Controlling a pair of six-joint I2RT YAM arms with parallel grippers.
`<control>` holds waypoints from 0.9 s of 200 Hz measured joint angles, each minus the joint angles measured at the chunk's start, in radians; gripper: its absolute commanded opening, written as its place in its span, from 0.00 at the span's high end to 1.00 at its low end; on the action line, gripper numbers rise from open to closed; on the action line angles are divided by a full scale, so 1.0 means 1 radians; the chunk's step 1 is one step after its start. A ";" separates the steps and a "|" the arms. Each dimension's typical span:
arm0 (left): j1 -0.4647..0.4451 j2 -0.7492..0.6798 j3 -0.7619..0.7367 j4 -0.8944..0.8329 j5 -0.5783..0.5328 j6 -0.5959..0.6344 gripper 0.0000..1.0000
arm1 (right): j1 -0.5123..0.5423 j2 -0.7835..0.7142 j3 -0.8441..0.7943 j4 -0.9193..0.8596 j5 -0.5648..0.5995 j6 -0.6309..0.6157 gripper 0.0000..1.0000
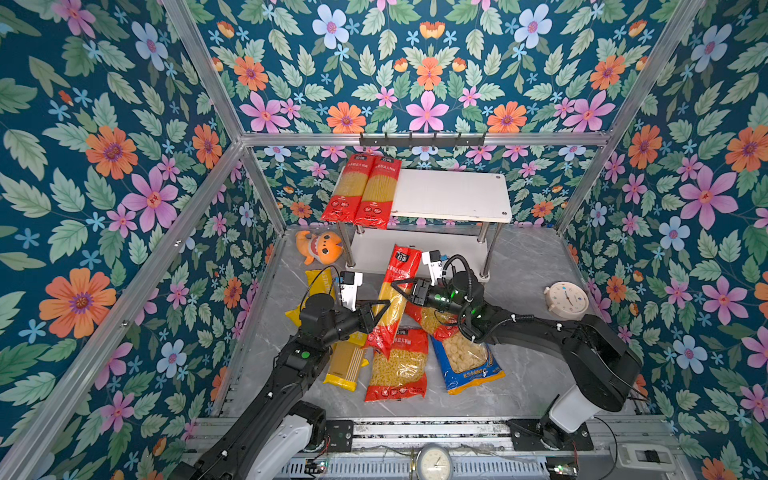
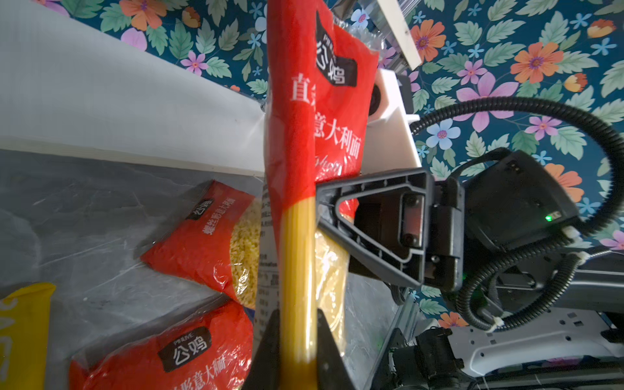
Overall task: Place and organize the pasta boxes and bags onto the shelf
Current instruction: 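Grasp the upper part of the bag with the right gripper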
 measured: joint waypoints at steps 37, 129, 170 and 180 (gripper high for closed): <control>0.002 0.061 0.029 0.045 0.034 -0.014 0.60 | -0.042 -0.035 -0.031 0.038 -0.040 0.019 0.86; 0.002 0.152 0.104 0.201 0.283 -0.011 0.34 | -0.195 -0.169 0.027 -0.005 -0.372 0.017 0.90; -0.005 0.214 0.106 0.396 0.356 -0.113 0.43 | -0.226 -0.097 0.179 0.018 -0.536 0.036 0.88; -0.006 0.227 0.108 0.431 0.360 -0.125 0.45 | -0.232 -0.071 0.208 0.036 -0.558 0.048 0.87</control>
